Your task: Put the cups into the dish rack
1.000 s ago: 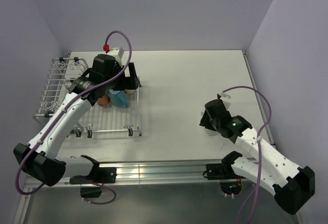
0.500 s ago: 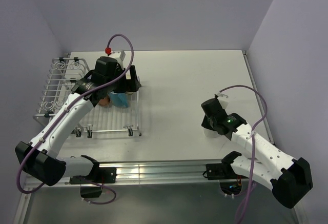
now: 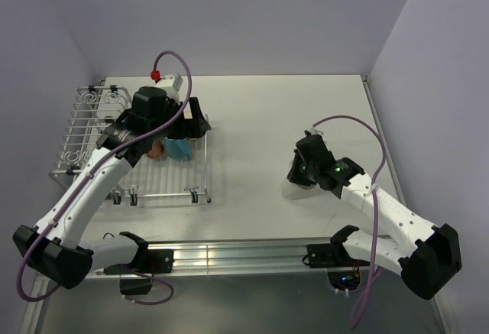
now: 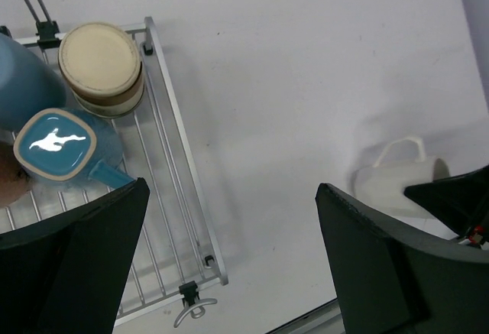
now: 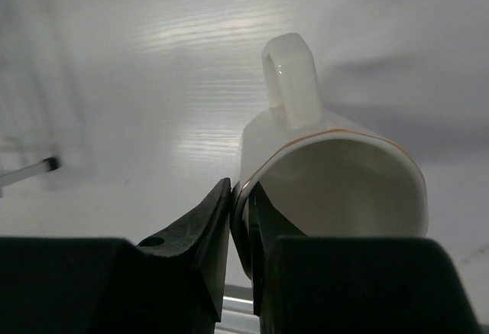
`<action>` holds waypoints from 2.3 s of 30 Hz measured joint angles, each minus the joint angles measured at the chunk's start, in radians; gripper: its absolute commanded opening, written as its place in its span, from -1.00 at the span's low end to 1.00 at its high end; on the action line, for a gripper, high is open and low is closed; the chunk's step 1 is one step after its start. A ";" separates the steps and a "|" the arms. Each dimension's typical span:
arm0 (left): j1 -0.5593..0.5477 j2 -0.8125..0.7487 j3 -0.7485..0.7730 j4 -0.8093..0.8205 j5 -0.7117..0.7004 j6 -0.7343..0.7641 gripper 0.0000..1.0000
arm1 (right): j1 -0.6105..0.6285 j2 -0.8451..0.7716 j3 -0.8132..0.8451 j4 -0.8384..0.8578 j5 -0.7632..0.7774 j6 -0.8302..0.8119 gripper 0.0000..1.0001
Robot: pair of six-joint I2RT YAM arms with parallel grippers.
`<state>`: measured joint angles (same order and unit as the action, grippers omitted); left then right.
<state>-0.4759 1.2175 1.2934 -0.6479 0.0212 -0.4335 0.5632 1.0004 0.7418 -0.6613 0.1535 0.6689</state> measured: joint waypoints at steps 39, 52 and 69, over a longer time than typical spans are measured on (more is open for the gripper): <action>0.029 -0.154 -0.212 0.486 0.691 -0.086 0.98 | -0.153 0.169 0.289 0.985 -0.997 0.549 -1.00; 0.029 -0.140 -0.224 0.658 0.769 -0.183 0.97 | -0.153 0.216 0.243 1.302 -1.075 0.757 -1.00; 0.034 -0.131 -0.278 0.754 0.801 -0.261 -0.80 | -0.148 0.268 0.217 1.416 -1.075 0.809 -1.00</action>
<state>-0.4419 1.0863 1.0153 0.1059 0.8223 -0.6941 0.4156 1.2686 0.9592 0.7547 -0.9215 1.4784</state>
